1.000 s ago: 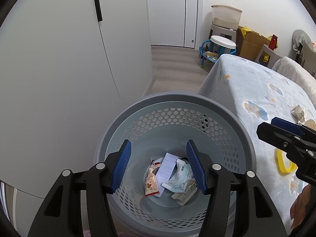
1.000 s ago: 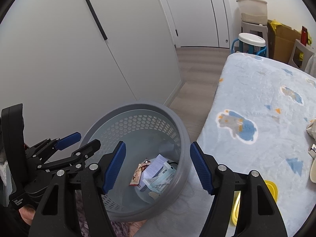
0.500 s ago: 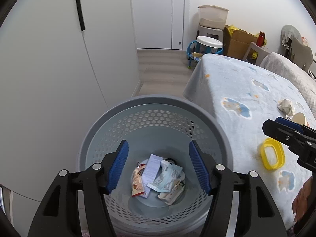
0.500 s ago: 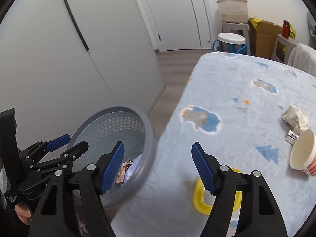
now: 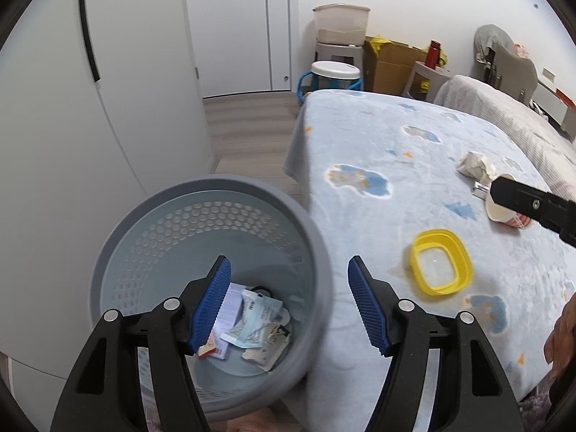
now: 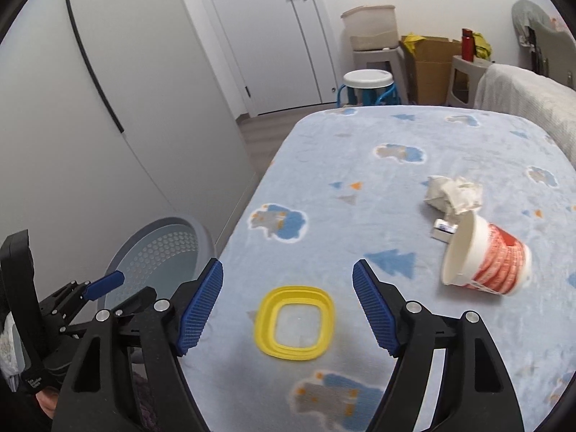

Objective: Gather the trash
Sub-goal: 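Grasp the yellow plastic lid by its rim with the left gripper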

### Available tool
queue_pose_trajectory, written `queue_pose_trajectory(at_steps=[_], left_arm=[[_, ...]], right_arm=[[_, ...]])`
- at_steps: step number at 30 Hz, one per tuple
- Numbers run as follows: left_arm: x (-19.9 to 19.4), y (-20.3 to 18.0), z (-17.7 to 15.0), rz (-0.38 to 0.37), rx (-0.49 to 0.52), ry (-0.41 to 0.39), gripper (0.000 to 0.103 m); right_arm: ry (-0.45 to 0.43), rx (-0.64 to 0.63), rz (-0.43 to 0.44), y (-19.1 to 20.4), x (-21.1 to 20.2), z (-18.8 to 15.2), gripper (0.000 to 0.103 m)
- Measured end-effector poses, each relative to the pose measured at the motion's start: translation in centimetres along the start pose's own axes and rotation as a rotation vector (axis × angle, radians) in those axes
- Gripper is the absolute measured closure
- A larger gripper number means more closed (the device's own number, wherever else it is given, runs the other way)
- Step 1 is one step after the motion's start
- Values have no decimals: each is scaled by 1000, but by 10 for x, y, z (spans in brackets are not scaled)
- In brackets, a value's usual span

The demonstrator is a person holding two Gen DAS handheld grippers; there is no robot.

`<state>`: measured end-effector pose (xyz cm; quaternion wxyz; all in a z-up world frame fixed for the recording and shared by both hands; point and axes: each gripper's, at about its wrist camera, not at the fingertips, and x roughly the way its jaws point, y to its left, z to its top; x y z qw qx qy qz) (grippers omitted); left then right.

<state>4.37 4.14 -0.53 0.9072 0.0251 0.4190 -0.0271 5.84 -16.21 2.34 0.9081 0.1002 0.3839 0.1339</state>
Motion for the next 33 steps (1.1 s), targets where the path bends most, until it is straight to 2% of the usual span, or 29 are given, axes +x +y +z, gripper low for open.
queue_pose_trajectory(at_steps=[7,10,16,21,25,33], left_arm=[[4,-46,-5,-100,66,27,37],[6,-67,-10,-143,91,39,33],[19,-100,-18,-166,137,86,32],[31,-119,-21,-187,151,125,30],[37,-130,-23,-183,168,138,29],[53,-146,-19,-121,204,133,29]], right_arm=[[-21,45,-37,-32,-18,-7,25],[-31,70,-46,-46,-27,-8,24],[-67,105,-55,-67,-46,-9,17],[-87,128,-60,-80,-58,-10,17],[-101,151,-63,-91,-67,-11,17],[-132,181,-50,-102,-80,-7,17]])
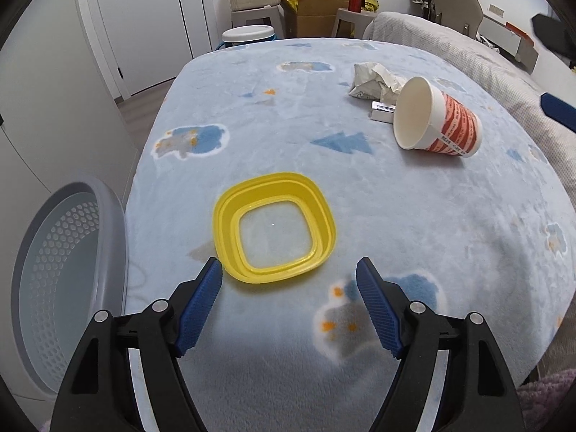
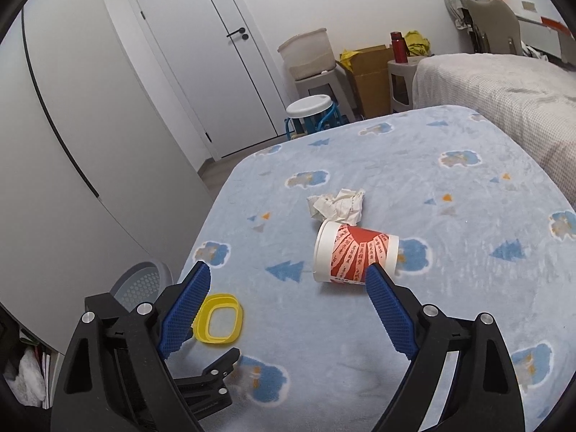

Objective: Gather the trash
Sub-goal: 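Grasp the yellow plastic lid by its rim with the left gripper, then grasp the red-white paper cup with the right gripper while the left holds the lid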

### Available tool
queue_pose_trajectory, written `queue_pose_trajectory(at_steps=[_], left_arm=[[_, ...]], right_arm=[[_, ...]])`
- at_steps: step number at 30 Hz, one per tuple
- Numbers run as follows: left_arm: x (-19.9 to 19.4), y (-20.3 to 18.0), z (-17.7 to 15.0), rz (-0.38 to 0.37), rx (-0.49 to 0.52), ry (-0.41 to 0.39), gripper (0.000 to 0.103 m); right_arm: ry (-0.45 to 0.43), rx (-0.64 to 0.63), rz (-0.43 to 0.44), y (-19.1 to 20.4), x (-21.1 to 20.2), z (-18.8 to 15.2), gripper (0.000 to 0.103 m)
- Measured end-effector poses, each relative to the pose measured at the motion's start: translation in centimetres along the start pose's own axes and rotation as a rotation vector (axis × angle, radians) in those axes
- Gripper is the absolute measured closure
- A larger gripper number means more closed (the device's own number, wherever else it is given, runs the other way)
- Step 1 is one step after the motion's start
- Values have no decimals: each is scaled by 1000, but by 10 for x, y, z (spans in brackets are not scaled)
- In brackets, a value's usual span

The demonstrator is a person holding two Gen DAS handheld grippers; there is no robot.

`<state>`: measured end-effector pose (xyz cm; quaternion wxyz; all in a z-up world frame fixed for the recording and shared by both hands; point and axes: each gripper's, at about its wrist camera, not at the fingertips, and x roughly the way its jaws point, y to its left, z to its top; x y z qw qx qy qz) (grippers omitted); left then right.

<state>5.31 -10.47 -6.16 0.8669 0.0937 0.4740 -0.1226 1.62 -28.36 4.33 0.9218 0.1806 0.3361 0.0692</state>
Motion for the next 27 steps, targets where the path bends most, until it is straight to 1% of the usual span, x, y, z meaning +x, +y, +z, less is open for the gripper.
queue_pose_trajectory(at_steps=[7,10,16,17,18,23,27], left_arm=[[15,3,11,27,-33,14,29],[22,3,15,27,-42,24,29],[28,0,24,36,-49,15,30],[28,0,24,34,-51,13,31],[28,0,24,32,-52,9,35],[24,1,22,27,-46,-2,36],[14,3,20,19,-42,-25,36]], right_arm=[[-12,17,10,-4,-5,4,17],[-12,20,11,-6,-4,4,17],[-11,24,2,-9,-4,5,17],[-11,26,-1,-11,-4,5,17],[-10,28,-4,-12,-4,4,17],[9,23,-36,-21,-2,1,17],[43,19,-82,-35,7,-3,17]])
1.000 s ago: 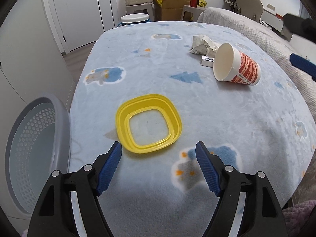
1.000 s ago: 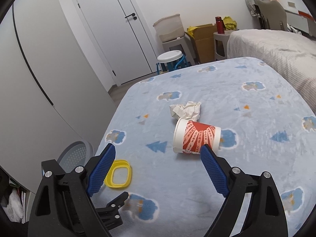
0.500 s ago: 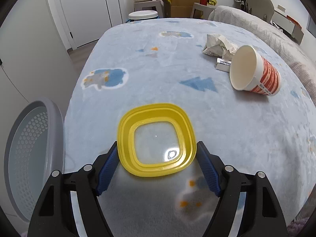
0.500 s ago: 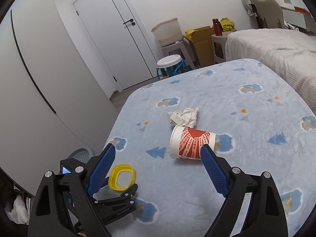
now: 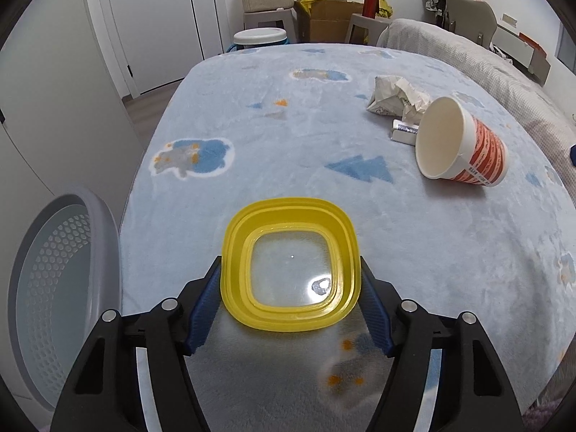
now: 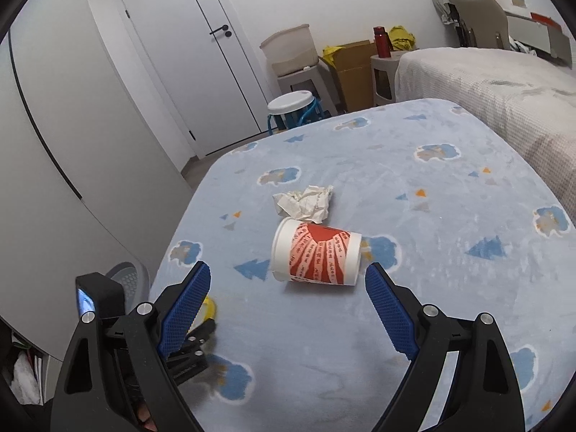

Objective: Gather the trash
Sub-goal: 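Grasp the red-white paper cup with the right gripper while the left holds the lid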

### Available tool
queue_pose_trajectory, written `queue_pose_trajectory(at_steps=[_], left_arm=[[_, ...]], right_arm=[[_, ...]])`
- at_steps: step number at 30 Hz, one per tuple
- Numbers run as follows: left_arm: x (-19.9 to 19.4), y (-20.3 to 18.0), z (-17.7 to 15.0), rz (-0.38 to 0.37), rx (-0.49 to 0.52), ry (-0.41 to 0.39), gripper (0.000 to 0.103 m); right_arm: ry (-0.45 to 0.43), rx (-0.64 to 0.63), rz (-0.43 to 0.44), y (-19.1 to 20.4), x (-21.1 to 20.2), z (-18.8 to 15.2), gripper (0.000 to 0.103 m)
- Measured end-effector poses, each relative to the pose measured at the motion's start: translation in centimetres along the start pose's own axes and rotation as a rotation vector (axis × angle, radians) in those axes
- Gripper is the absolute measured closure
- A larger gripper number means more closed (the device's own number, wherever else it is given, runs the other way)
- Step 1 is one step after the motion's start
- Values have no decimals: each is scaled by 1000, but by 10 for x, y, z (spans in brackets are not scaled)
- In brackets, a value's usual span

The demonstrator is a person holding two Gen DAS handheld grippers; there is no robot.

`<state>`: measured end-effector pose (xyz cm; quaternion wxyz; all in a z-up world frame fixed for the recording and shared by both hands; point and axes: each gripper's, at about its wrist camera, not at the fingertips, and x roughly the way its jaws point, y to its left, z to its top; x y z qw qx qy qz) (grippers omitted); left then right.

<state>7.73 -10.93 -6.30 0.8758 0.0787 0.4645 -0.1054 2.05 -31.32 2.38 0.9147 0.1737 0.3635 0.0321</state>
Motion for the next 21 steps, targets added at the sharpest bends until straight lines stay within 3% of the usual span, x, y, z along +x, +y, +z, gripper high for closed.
queue_pose_trajectory(at_steps=[9,13,16,21], left_arm=[[-27,3,2,-3,12,-72,36],[-33,4,3,-11,6,-87,36],[-35,6,4,-13,2,-95,36],[-40,12,5,-14,-13,-106,36]], right_arm=[[91,53,-31,-28,37,-5,17],[110,43,-38,-18,51,-7,16],[98,38,-55,-9,58,-6,7],[115,49,-93,-2,72,-4,6]])
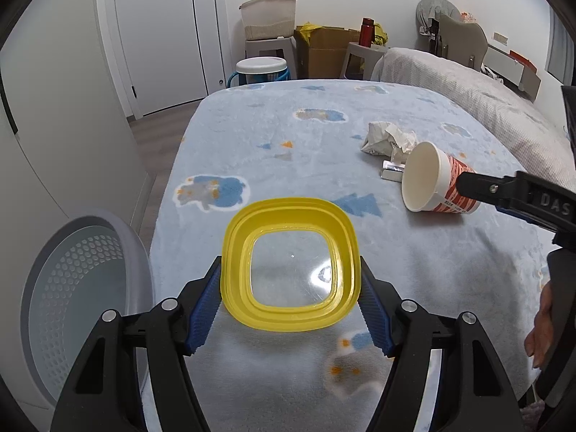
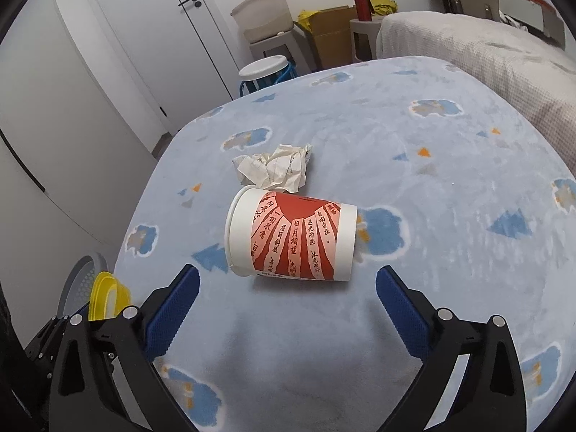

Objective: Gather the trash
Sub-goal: 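Grasp the red-white paper cup with the right gripper while the left holds the lid, then carry lid and cup over the wastebasket and open both grippers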

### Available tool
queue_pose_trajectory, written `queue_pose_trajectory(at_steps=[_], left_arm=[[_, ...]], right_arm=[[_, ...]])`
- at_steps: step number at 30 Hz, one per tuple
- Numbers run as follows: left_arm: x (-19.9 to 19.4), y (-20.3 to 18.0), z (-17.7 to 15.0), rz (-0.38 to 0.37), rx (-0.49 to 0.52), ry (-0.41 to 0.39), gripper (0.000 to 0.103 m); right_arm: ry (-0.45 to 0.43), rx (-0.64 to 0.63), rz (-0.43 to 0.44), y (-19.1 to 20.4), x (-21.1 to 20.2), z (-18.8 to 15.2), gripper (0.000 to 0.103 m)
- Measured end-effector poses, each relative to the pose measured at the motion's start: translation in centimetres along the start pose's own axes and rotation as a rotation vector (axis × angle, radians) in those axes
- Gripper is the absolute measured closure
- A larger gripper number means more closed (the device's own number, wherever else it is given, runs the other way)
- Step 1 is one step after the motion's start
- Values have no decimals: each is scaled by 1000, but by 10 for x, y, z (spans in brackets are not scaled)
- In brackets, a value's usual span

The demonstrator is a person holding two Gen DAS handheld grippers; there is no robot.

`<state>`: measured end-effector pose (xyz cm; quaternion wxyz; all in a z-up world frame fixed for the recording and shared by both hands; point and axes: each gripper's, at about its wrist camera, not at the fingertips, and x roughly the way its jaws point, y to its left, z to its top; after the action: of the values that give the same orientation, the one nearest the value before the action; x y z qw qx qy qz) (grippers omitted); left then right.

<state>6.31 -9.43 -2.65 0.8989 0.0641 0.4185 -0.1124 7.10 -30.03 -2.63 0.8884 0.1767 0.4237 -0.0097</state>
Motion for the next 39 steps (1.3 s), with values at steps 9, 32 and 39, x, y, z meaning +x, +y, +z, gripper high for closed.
queue_pose_trajectory(at_steps=[9,32,39], left_arm=[[-7,10,1,-7,-21,-13,36],[-24,45,6,18,-85,-48,36],[-34,69,5,57,-123,-66,36]], right_arm=[[14,23,-90,9,25,5,6],[-52,12,-90,25,20,9,24],[-61,-73,4,72,4,3,24]])
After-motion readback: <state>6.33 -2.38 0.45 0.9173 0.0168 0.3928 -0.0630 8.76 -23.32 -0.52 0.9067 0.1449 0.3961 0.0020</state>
